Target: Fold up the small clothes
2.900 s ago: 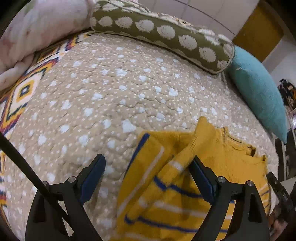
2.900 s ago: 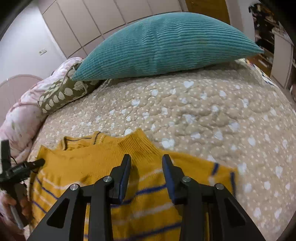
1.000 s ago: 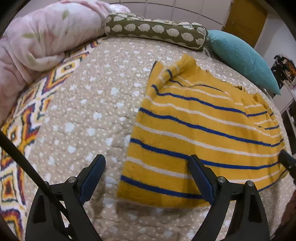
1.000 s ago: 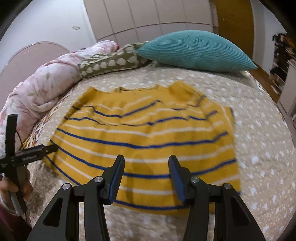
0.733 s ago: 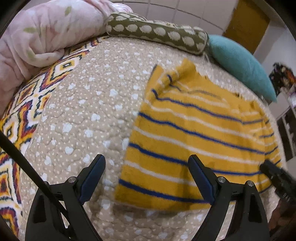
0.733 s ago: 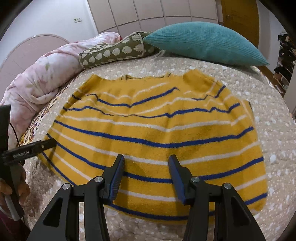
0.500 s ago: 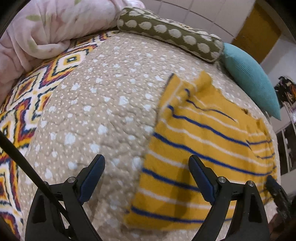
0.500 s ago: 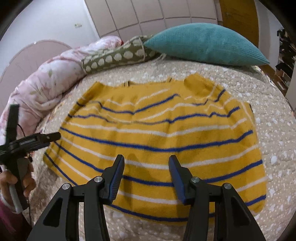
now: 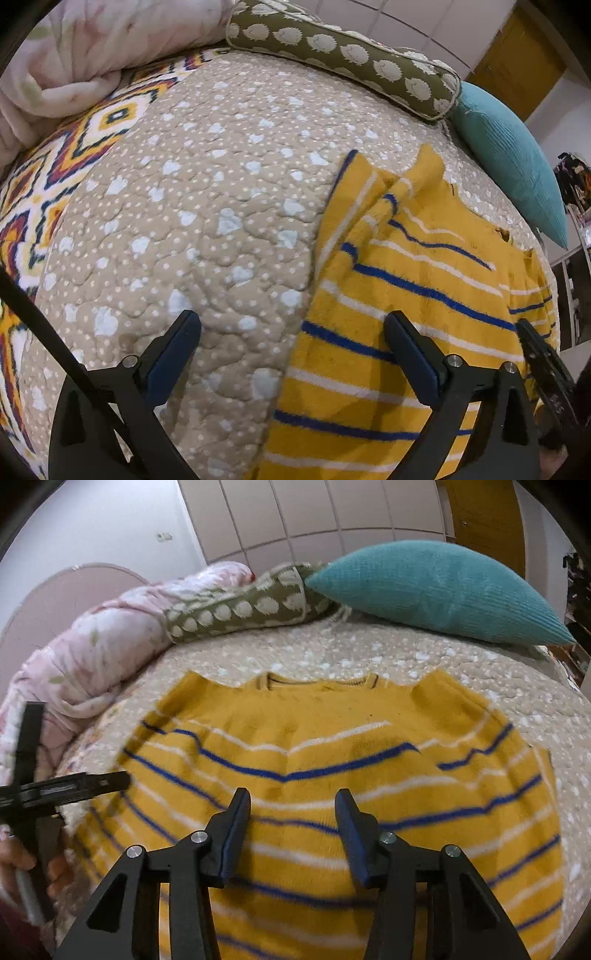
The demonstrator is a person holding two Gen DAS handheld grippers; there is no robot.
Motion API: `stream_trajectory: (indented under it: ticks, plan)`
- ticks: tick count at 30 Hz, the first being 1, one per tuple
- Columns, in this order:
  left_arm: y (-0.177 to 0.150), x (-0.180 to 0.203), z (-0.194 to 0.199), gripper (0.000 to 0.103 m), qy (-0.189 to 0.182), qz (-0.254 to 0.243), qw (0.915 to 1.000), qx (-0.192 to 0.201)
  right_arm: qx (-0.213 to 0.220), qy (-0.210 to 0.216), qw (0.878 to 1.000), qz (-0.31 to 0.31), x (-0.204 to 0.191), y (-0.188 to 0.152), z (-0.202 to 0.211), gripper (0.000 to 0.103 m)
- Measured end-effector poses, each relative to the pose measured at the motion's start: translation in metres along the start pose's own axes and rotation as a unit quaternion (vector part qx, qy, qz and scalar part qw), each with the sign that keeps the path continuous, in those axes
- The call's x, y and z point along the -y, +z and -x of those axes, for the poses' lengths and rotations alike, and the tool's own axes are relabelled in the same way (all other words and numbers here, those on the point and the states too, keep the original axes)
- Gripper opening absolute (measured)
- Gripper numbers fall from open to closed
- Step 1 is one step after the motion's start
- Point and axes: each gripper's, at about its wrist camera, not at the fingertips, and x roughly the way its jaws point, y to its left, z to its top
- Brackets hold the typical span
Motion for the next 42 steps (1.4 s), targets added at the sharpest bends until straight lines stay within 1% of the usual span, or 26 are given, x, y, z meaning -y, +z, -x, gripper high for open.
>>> stream_trajectory:
  ticks: [2, 4, 6, 7, 8, 10, 11, 13, 15, 19, 31, 32, 34, 38, 40, 42]
  plan:
    - [0.001, 0.006, -0.002, 0.099, -0.003, -0.014, 0.9999, 0.001, -0.002, -0.002, 1.000, -0.009, 0.003, -0.001, -0.009, 0.052]
    - [0.001, 0.011, -0.003, 0.098, -0.015, -0.030, 0.9994, 0.003, 0.004, -0.002, 1.000, -0.007, 0.002, -0.003, -0.008, 0.052]
    - [-0.001, 0.019, -0.006, 0.088, -0.027, -0.056, 0.9981, 0.001, 0.003, -0.002, 1.000, 0.001, 0.001, -0.004, -0.006, 0.052]
    - [-0.003, 0.022, -0.005, 0.080, -0.032, -0.069, 0.9971, 0.003, 0.001, 0.000, 1.000, 0.003, 0.001, -0.005, -0.004, 0.052]
    - [-0.003, 0.022, -0.005, 0.070, -0.040, -0.072, 0.9966, 0.002, 0.000, 0.002, 1.000, 0.004, 0.002, -0.005, -0.003, 0.052]
    - [-0.001, 0.021, -0.004, 0.060, -0.067, -0.066, 0.9955, -0.011, -0.002, 0.009, 1.000, -0.002, 0.006, -0.005, -0.001, 0.052]
    - [0.000, 0.018, -0.005, 0.058, -0.074, -0.059, 0.9953, -0.017, -0.001, 0.013, 1.000, -0.006, 0.008, -0.004, 0.000, 0.052]
    - [0.002, 0.017, -0.005, 0.055, -0.075, -0.056, 0.9954, -0.021, 0.002, 0.020, 1.000, -0.016, 0.011, -0.003, 0.002, 0.052]
    - [0.000, 0.020, -0.004, 0.055, -0.068, -0.062, 0.9957, -0.015, 0.001, 0.024, 1.000, -0.021, 0.012, -0.003, 0.001, 0.052]
    - [-0.003, 0.025, -0.003, 0.055, -0.053, -0.066, 0.9964, -0.007, -0.001, 0.016, 1.000, -0.011, 0.009, -0.005, 0.000, 0.053]
    - [-0.004, 0.026, -0.002, 0.054, -0.051, -0.063, 0.9967, -0.007, -0.013, 0.017, 1.000, -0.011, 0.008, -0.003, 0.000, 0.053]
    - [-0.005, 0.026, -0.002, 0.050, -0.051, -0.063, 0.9967, -0.007, -0.012, 0.018, 1.000, -0.011, 0.008, -0.002, 0.001, 0.053]
    - [-0.005, 0.030, -0.001, 0.038, -0.060, -0.070, 0.9957, -0.010, -0.008, 0.021, 1.000, -0.013, 0.009, -0.001, 0.003, 0.053]
    - [-0.005, 0.045, 0.006, 0.022, -0.038, -0.106, 0.9936, -0.012, 0.013, 0.034, 0.999, -0.027, 0.013, 0.004, 0.010, 0.053]
    - [-0.002, 0.044, 0.008, 0.020, -0.043, -0.101, 0.9938, -0.016, 0.018, 0.047, 0.998, -0.041, 0.016, 0.008, 0.010, 0.053]
    - [0.003, 0.041, 0.010, 0.019, -0.055, -0.088, 0.9943, -0.026, 0.023, 0.064, 0.996, -0.053, 0.018, 0.012, 0.009, 0.053]
